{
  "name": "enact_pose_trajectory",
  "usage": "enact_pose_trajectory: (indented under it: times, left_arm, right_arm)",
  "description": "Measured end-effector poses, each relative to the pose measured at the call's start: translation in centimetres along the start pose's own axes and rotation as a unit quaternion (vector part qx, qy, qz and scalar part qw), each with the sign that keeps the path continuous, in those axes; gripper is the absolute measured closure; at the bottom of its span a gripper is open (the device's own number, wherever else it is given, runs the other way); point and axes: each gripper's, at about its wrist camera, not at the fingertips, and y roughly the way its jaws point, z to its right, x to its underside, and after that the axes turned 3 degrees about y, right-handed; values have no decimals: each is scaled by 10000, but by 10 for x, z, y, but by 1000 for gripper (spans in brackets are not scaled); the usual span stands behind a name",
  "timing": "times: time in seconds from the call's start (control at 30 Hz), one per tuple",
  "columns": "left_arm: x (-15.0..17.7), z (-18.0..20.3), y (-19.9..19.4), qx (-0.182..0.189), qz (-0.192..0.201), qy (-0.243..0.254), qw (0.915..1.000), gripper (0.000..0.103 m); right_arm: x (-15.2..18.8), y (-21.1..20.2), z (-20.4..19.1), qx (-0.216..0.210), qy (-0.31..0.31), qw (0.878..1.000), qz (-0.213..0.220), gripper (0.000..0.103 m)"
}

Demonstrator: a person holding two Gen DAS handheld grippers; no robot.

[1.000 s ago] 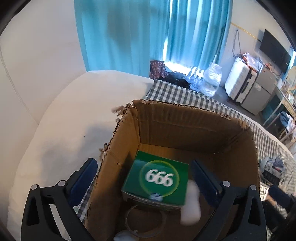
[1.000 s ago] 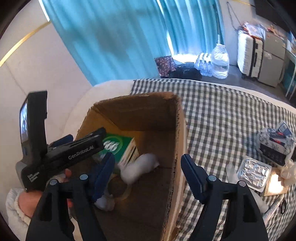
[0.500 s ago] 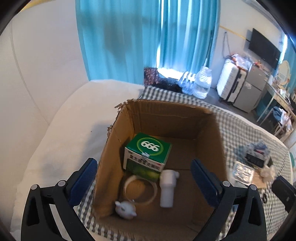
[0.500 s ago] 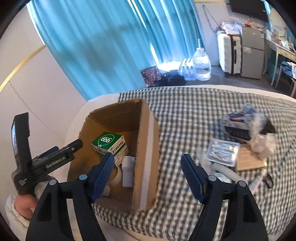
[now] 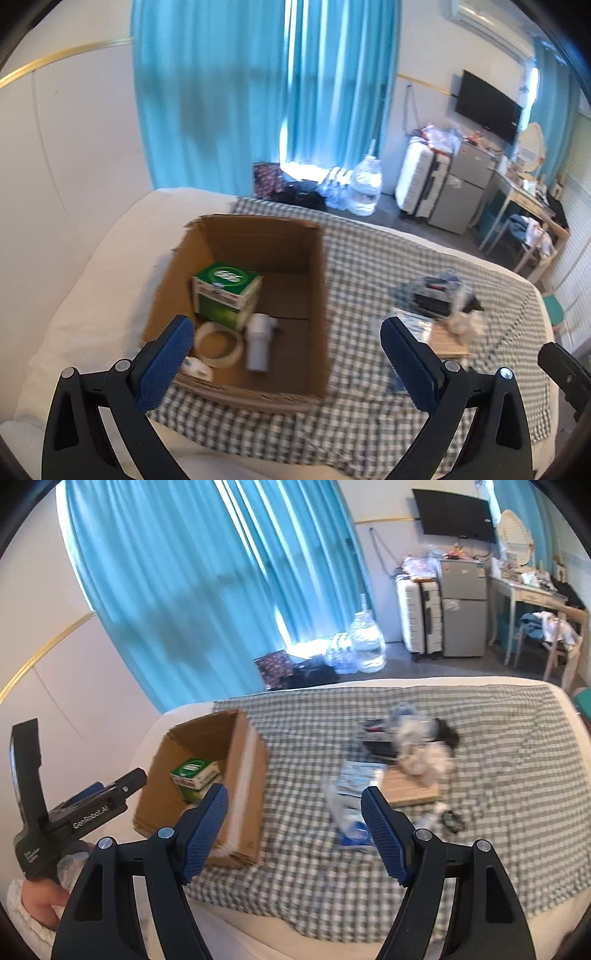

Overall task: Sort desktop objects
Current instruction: 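Move both tools back over the remaining items on the bed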

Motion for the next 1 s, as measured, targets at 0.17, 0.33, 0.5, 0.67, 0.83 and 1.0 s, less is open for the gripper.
enact_pose_trajectory:
  times: [0.17,0.33,0.5,0.67,0.83,1.0]
  left_arm:
    - [23,44,-16,155,5,-6,9999,0]
    - [44,83,-16,219,-97,260,9994,0]
    - [69,110,-5,224,-218,378,9988,0]
    - [92,136,15,236,-463,557,9971,0]
    - [104,151,38,215,-652,742,9949,0]
    - [113,159,70,167,-890,781,9928,0]
  right_arm:
    - [7,-31,26,136,-26,9998,167,28]
    - [16,-42,58,215,230,9992,238,28]
    - [28,-44,96,282,533,9978,259,28]
    - [40,-30,126,502,738,9959,116,28]
    - [51,-7,150,573,901,9942,-103,28]
    - [63,23,169,652,979,9921,-426,28]
